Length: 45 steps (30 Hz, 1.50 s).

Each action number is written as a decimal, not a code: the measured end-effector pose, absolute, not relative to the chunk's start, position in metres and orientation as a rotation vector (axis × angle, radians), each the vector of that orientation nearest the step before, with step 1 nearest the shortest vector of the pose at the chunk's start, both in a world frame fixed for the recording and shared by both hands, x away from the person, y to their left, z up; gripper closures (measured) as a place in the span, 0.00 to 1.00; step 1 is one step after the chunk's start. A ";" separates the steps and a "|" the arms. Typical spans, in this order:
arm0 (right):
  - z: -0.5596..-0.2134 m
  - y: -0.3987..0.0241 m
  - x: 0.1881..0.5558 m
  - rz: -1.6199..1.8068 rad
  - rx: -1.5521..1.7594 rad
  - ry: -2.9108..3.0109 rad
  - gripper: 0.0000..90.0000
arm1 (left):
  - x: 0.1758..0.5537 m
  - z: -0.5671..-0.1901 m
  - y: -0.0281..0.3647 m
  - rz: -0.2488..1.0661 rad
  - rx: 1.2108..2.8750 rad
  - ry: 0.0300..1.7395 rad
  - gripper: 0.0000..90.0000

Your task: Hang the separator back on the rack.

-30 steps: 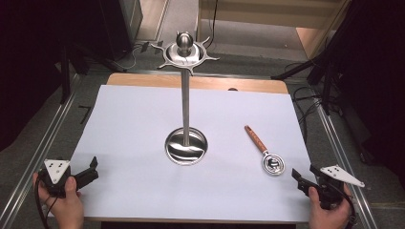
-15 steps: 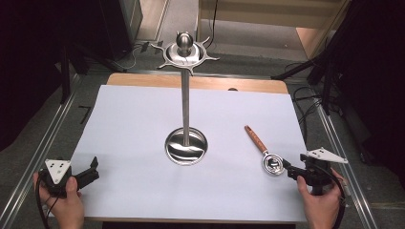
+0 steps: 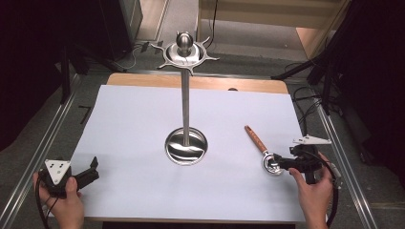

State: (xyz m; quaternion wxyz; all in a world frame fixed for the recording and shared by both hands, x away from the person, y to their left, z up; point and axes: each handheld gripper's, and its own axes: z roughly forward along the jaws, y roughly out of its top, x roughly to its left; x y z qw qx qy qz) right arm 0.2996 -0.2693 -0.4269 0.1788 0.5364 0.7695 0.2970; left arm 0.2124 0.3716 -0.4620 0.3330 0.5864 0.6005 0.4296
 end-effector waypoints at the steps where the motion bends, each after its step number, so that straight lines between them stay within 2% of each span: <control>1: -0.427 -0.268 0.301 0.829 1.513 2.181 0.35 | 0.212 -0.462 0.372 1.123 1.531 1.569 0.00; 4: -0.426 -0.259 0.308 0.781 1.518 2.212 0.33 | 0.212 -0.462 0.372 1.122 1.530 1.569 0.00; 8: -0.427 -0.254 0.313 0.737 1.539 2.223 0.40 | 0.212 -0.462 0.372 1.124 1.527 1.569 0.00; 21: -0.423 -0.238 0.335 0.654 1.572 2.294 0.43 | 0.212 -0.462 0.372 1.126 1.533 1.564 0.00; 29: -0.424 -0.230 0.346 0.593 1.570 2.343 0.41 | 0.212 -0.462 0.371 1.128 1.543 1.558 0.00; 34: -0.426 -0.226 0.352 0.552 1.571 2.373 0.46 | 0.212 -0.462 0.371 1.130 1.548 1.556 0.00; 36: -0.427 -0.225 0.355 0.519 1.575 2.372 0.52 | 0.212 -0.462 0.370 1.131 1.550 1.555 0.00; 45: -0.432 -0.222 0.364 0.506 1.615 2.412 0.53 | 0.212 -0.462 0.370 1.130 1.547 1.555 0.00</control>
